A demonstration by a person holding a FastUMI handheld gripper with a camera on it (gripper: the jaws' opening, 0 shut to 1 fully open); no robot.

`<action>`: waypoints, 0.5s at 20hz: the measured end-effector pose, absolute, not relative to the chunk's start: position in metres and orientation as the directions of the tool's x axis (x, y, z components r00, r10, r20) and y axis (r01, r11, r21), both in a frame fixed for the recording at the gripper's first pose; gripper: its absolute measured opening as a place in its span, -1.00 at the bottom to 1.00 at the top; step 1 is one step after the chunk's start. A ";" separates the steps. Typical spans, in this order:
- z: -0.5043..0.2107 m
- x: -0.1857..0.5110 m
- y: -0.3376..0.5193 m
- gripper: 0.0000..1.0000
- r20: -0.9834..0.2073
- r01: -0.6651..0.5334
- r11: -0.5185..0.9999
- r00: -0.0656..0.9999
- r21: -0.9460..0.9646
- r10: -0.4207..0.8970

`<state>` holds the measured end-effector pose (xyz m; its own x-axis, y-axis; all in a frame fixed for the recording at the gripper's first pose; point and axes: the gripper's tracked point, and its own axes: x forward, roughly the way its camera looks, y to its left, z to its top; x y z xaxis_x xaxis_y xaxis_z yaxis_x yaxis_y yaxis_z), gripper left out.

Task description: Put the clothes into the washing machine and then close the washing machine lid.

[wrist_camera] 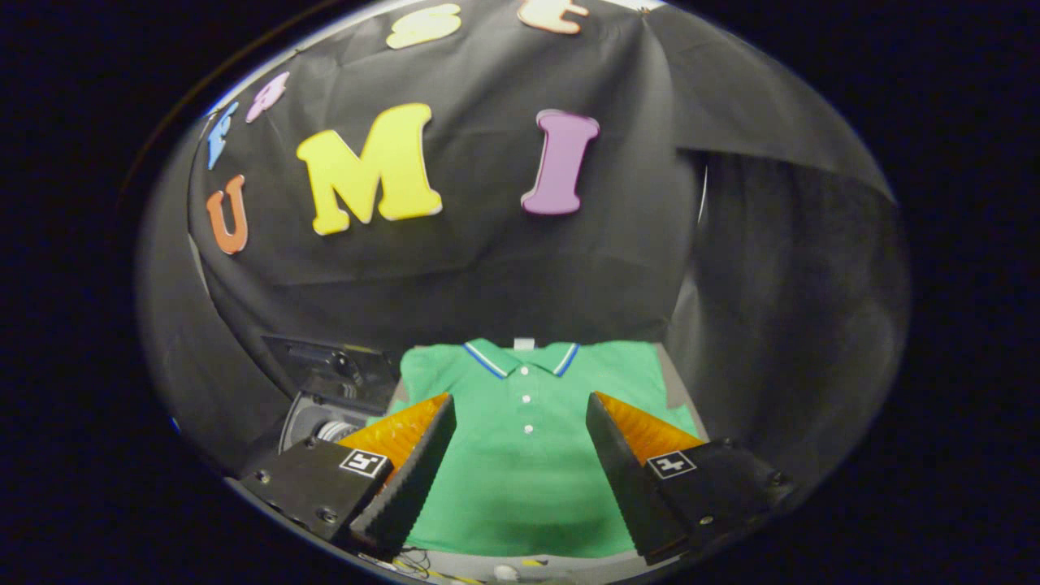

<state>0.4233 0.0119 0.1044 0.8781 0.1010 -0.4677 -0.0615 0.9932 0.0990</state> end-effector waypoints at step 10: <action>0.015 0.451 0.012 0.90 -0.675 -0.047 0.996 0.732 0.080 0.088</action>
<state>0.4509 0.0119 0.0147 0.7324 0.0882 -0.6752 -0.0466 0.9957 0.0795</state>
